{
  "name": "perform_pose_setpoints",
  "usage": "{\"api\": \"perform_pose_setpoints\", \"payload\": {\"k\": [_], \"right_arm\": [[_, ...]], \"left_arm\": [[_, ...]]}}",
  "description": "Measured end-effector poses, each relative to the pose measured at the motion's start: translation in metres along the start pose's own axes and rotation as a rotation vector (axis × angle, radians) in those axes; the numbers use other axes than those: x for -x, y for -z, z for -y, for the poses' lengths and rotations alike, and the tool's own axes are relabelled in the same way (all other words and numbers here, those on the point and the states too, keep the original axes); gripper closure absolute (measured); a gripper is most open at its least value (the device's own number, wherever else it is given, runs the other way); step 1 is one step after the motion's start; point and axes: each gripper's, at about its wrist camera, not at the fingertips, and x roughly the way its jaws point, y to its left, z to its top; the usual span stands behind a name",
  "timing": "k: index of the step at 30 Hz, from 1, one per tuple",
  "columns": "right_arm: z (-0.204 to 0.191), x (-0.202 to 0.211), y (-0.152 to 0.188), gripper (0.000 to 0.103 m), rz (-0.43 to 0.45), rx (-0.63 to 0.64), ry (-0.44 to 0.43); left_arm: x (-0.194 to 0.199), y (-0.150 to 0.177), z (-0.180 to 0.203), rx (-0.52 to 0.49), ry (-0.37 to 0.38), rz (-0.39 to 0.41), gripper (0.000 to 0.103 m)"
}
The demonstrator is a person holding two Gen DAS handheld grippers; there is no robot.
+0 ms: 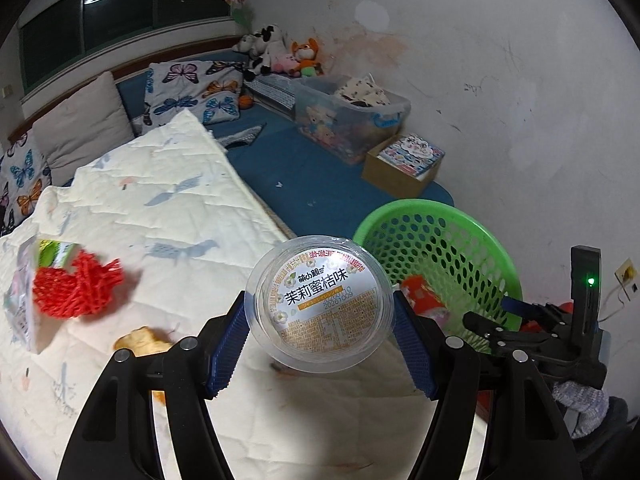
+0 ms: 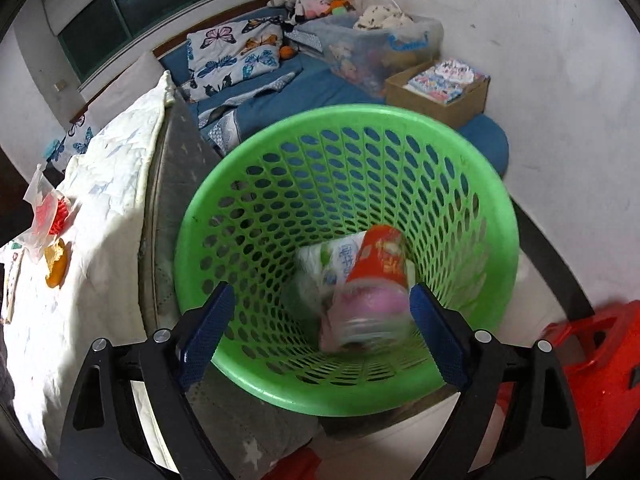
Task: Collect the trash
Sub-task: 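Open the left gripper to drop the jelly cup into the basket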
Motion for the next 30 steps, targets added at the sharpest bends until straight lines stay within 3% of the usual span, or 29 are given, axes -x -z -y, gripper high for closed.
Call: {"api": "perform_pose_setpoints", "payload": {"k": [22, 30], "right_arm": [[0.029, 0.046, 0.014, 0.015, 0.065, -0.001, 0.045], [0.033, 0.047, 0.016, 0.015, 0.066, -0.010, 0.040]], "left_arm": [[-0.054, -0.016, 0.074, -0.086, 0.091, -0.088, 0.036], [-0.062, -0.013, 0.079, -0.068, 0.123, -0.108, 0.026]]}}
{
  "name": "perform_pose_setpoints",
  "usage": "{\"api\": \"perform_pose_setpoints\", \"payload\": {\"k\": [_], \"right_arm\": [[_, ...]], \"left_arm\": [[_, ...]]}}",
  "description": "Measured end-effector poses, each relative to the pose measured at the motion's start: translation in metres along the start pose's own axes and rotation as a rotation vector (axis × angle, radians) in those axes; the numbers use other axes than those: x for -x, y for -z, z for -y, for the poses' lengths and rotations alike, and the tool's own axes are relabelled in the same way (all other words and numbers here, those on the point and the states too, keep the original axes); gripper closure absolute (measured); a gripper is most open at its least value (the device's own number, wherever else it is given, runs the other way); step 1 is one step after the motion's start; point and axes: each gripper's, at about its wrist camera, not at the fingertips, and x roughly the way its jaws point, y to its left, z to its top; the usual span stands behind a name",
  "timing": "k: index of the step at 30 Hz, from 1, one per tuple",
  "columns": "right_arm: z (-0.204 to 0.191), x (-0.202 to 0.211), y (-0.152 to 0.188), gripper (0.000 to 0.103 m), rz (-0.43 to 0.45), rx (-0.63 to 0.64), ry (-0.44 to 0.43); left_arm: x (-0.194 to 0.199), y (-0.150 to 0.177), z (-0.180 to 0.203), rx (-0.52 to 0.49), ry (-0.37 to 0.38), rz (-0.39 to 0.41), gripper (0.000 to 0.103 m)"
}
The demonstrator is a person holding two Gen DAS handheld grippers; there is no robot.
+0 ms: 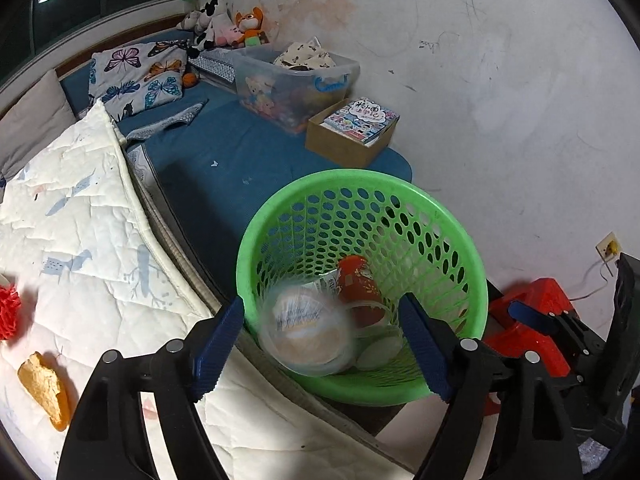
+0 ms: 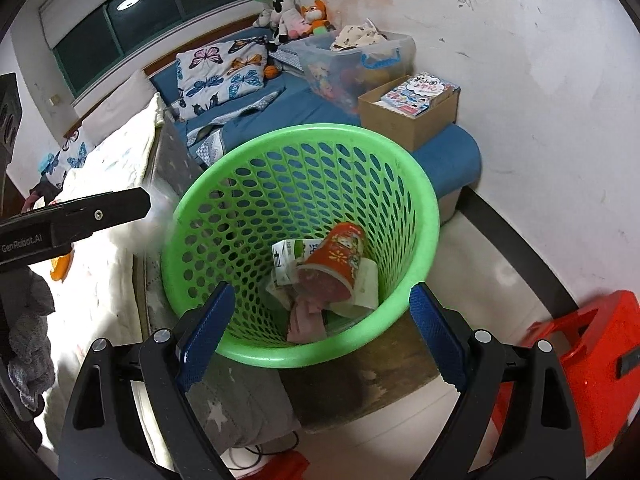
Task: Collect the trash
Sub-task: 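Open the left gripper to drop the jelly cup into the basket, then move both grippers back over the bed toward the orange peel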
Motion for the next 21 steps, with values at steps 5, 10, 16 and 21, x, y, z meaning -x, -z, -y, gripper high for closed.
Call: {"api": "perform_pose_setpoints", "payload": {"k": [5, 10, 16, 21], "right_arm": [[-0.006, 0.003, 0.000, 0.015, 0.004, 0.008, -0.013], [-0.024, 0.012, -0.003, 0.015, 0.019, 0.043, -0.034], [-0.067, 0.022, -0.008, 0.015, 0.038, 0.119, -0.092], [-0.111, 0.022, -0.008, 0.015, 0.039, 0.195, -0.138]], "left_arm": [[0.012, 0.003, -0.005, 0.010, 0.005, 0.011, 0.026], [0.043, 0.010, -0.018, 0.023, -0.017, 0.068, 0.026], [0.086, 0.027, -0.048, 0.058, -0.079, 0.131, 0.026], [0.115, 0.051, -0.086, 0.120, -0.134, 0.153, 0.026]]}}
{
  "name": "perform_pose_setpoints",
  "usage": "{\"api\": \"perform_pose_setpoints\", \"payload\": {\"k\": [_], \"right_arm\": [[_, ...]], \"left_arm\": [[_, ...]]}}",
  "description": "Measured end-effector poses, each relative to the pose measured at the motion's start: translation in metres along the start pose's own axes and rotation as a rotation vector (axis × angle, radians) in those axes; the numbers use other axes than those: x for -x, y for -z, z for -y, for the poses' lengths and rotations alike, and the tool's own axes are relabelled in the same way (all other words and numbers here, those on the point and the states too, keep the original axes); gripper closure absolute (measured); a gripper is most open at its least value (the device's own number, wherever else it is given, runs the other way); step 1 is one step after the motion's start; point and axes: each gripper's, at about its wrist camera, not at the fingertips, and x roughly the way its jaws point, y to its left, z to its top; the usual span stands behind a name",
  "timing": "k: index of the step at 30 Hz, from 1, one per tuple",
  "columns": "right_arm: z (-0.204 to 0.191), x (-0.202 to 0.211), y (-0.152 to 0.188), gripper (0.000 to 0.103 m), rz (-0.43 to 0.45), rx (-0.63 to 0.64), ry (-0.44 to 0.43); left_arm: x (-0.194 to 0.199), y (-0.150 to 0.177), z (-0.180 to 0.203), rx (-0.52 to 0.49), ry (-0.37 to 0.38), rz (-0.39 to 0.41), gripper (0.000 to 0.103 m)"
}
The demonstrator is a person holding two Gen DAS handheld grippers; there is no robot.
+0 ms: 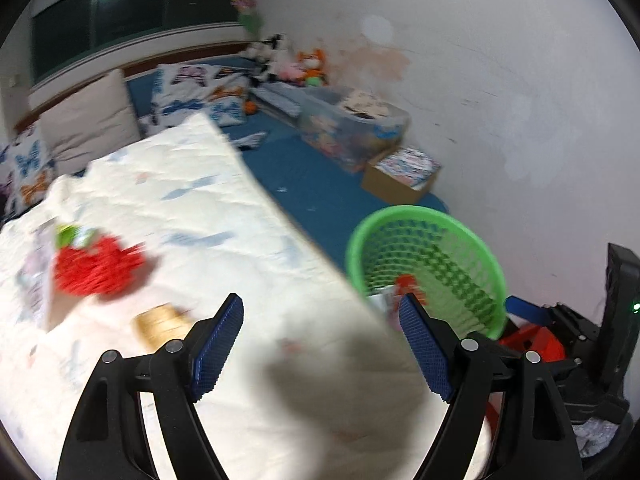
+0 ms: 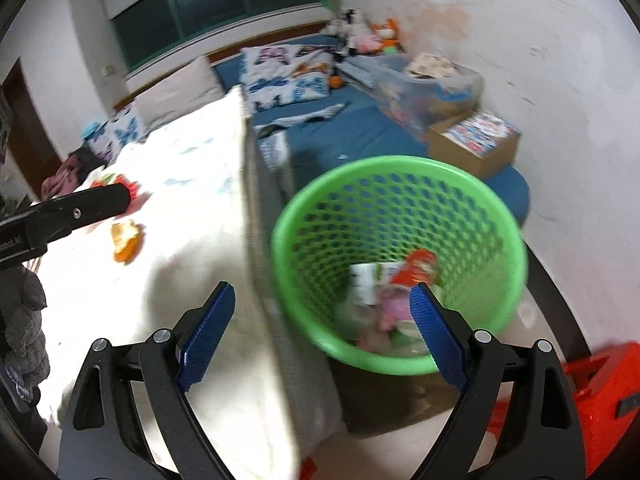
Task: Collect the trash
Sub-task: 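Move both grippers back over the bed toward the orange peel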
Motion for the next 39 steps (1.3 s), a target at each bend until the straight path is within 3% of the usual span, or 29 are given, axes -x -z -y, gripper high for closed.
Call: {"api": "perform_pose_setpoints", "payload": {"k": [17, 25, 39], "right_arm": [[-0.137, -0.041, -0.017, 0.019, -0.047, 0.192, -0.169], [-0.176, -0.064, -0.017, 0.021, -0.080, 0.251, -0.184], [-0.208, -0.111, -0.020, 0.026, -0.139, 0.285, -0.180]], "left_arm": [[0.071, 0.053, -0.143, 0.222, -0.200, 0.048, 0.026], [0.096, 0.075, -0.176, 0.265, -0.257, 0.071, 0.026], [0.104, 0.091, -0.209, 0.322, -0.297, 0.065, 0.026]]}}
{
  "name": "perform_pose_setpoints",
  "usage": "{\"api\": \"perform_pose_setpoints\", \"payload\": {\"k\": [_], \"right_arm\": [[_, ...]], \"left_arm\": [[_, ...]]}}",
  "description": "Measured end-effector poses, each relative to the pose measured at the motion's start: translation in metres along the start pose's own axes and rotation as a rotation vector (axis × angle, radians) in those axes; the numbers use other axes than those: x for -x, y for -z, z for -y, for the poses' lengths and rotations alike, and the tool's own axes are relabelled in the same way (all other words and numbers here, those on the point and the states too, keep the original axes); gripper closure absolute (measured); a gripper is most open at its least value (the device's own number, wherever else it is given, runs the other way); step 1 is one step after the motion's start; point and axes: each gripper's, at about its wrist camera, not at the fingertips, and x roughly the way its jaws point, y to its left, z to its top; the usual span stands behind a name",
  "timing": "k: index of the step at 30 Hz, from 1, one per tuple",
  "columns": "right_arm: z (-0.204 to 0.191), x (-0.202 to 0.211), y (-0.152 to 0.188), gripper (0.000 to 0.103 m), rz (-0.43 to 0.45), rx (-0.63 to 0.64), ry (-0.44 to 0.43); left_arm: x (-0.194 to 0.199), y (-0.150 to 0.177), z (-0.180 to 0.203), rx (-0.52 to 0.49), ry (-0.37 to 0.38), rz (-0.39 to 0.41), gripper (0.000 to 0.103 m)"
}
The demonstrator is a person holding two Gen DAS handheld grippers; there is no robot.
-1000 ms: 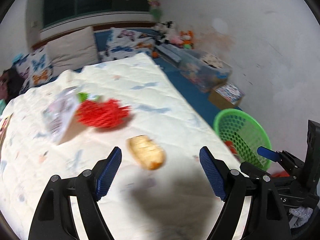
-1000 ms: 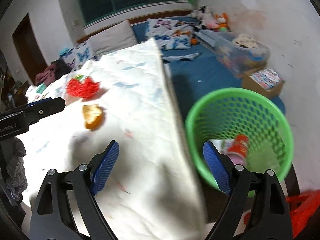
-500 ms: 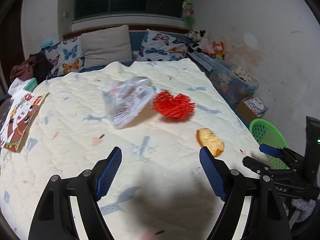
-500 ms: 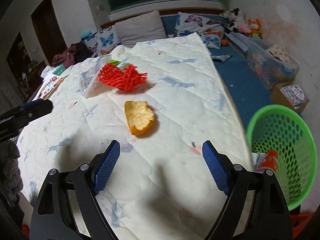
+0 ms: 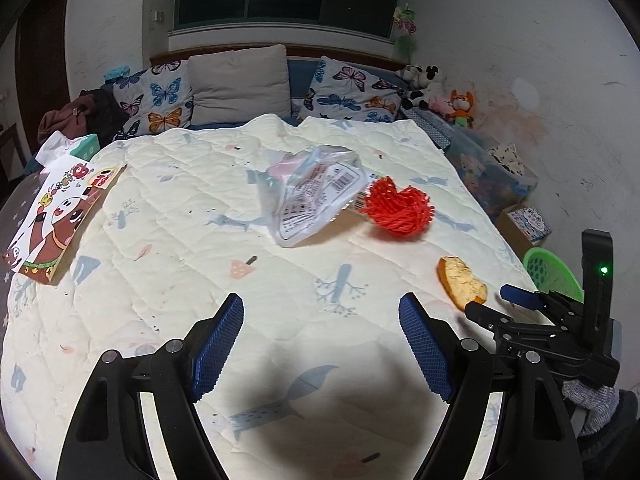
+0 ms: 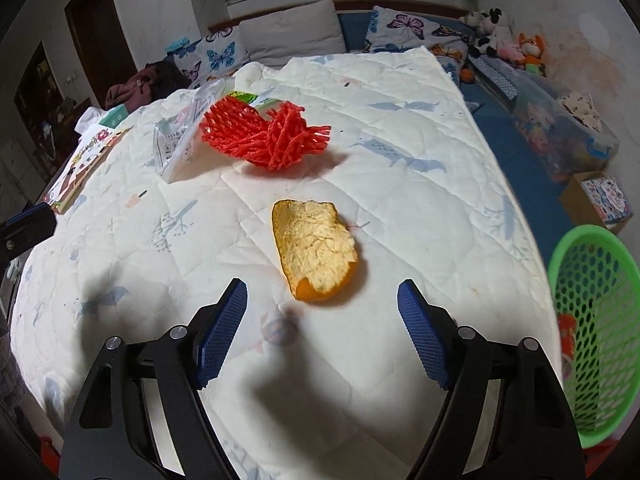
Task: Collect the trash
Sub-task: 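Move both grippers back over the bed toward the orange peel, then close the right gripper on the orange peel while the left gripper grasps the clear plastic bag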
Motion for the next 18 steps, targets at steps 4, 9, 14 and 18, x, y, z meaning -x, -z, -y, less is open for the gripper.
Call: {"api": "perform_pose_setpoints", "payload": {"k": [4, 9, 14, 18], "right_arm": [[-0.002, -0.015, -0.006, 0.029, -0.018, 0.005, 0.009], [-0.002, -0.030, -0.012, 0.030, -0.033, -0.002, 0.023], [-0.004, -0.037, -0.016, 0.031, -0.037, 0.024, 0.065], [-0.008, -0.040, -0.016, 0.037, -0.032, 0.062, 0.103]], "left_arm": [[-0.005, -0.003, -0.010, 0.024, -0.006, -0.010, 0.026], [-0.013, -0.006, -0.022, 0.042, -0.017, -0.022, 0.026], [-0.025, -0.016, -0.030, 0.048, -0.031, -0.023, 0.026], [-0.037, -0.025, -0.037, 0.059, -0.039, -0.032, 0.026]]}}
